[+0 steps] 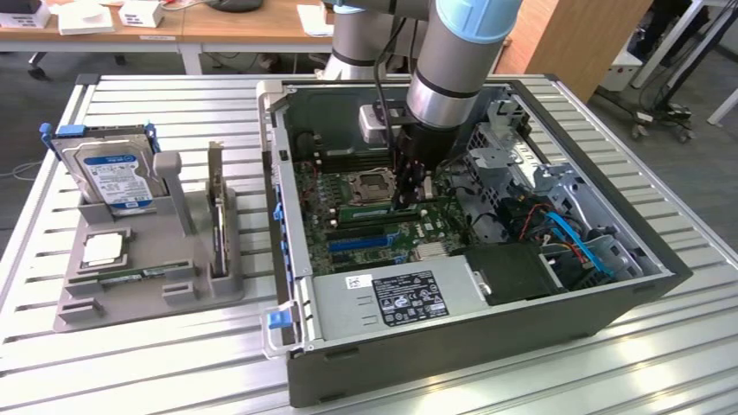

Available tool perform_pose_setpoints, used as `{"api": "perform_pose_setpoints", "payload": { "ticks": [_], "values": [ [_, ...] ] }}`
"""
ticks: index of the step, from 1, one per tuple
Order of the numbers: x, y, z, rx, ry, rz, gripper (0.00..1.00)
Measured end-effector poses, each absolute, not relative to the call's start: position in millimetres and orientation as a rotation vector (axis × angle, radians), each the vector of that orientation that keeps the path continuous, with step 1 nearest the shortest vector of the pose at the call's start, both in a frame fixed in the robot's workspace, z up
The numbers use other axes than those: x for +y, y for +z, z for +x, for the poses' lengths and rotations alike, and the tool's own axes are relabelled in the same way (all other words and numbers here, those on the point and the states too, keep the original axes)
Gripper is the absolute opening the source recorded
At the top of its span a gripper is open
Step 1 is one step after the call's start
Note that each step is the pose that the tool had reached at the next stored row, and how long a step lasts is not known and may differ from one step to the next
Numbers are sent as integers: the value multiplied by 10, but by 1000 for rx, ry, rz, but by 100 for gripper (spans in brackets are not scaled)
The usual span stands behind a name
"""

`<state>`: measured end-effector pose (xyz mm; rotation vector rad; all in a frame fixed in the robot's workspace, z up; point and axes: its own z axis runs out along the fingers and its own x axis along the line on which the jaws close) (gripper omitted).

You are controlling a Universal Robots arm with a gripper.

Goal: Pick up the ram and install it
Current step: 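Insert the ram into the slot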

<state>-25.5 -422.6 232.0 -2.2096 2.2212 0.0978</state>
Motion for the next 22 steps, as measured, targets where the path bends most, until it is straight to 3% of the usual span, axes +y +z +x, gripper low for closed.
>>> {"api": "perform_pose_setpoints", "payload": {
  "ticks": [22],
  "values": [
    [-4234, 2319, -259, 2225, 98, -2206, 11]
  ]
}}
